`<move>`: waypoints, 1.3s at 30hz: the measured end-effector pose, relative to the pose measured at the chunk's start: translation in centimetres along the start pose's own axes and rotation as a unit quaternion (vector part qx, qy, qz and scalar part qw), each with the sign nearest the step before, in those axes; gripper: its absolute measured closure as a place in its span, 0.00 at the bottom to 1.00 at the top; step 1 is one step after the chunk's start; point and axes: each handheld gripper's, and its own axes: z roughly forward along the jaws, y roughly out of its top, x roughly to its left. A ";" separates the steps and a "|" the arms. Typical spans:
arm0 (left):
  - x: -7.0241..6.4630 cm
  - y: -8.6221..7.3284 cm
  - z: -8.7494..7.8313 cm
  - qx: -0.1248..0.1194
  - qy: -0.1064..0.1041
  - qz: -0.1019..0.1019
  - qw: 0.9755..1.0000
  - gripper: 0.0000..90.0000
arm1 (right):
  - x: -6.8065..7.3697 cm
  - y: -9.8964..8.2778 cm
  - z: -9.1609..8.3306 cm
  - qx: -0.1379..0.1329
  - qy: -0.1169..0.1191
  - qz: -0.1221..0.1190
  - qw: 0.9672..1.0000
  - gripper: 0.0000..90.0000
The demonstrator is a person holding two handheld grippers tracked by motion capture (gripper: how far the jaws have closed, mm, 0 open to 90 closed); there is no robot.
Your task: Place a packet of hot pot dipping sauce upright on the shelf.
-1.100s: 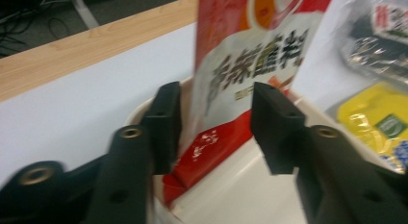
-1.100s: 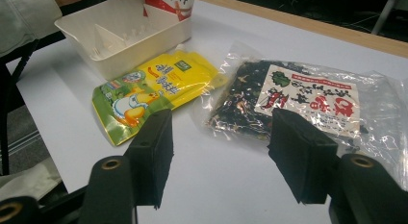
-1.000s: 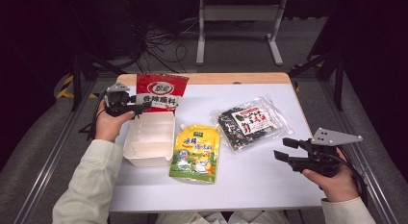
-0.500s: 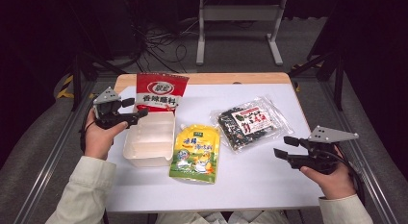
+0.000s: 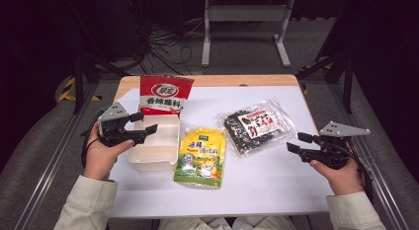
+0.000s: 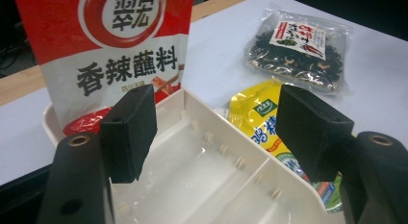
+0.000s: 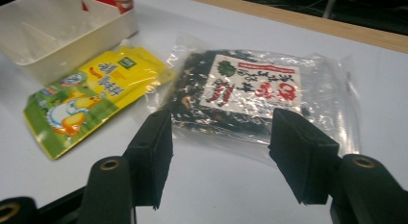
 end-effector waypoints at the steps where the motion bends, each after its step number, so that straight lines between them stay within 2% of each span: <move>1: 0.0 0.0 0.0 0.002 0.000 0.002 1.000 0.35 | -0.2 0.0 0.1 0.002 -0.004 0.002 1.000 0.45; 4: 0.3 -0.2 -0.1 0.004 0.011 0.000 1.000 0.35 | -0.7 -0.1 0.5 0.007 -0.013 0.006 1.000 0.45; 8: 0.5 -0.3 -0.3 -0.001 0.009 -0.011 1.000 0.35 | -1.3 0.1 1.1 0.012 -0.026 0.011 1.000 0.45; 11: 0.6 -0.3 -0.4 -0.001 0.008 -0.005 1.000 0.35 | -1.8 0.2 1.5 0.015 -0.034 0.013 0.999 0.46; 19: 0.5 -0.3 -0.5 -0.003 0.007 -0.012 1.000 0.35 | -2.9 0.9 3.4 0.030 -0.059 0.013 0.998 0.46; 34: 0.5 -0.4 -0.5 -0.006 0.006 -0.011 1.000 0.35 | -5.1 1.0 5.5 0.034 -0.072 0.024 0.997 0.40; 39: 0.4 -0.4 -0.5 -0.004 0.006 -0.013 1.000 0.34 | -5.7 0.8 6.6 0.042 -0.078 0.034 0.995 0.39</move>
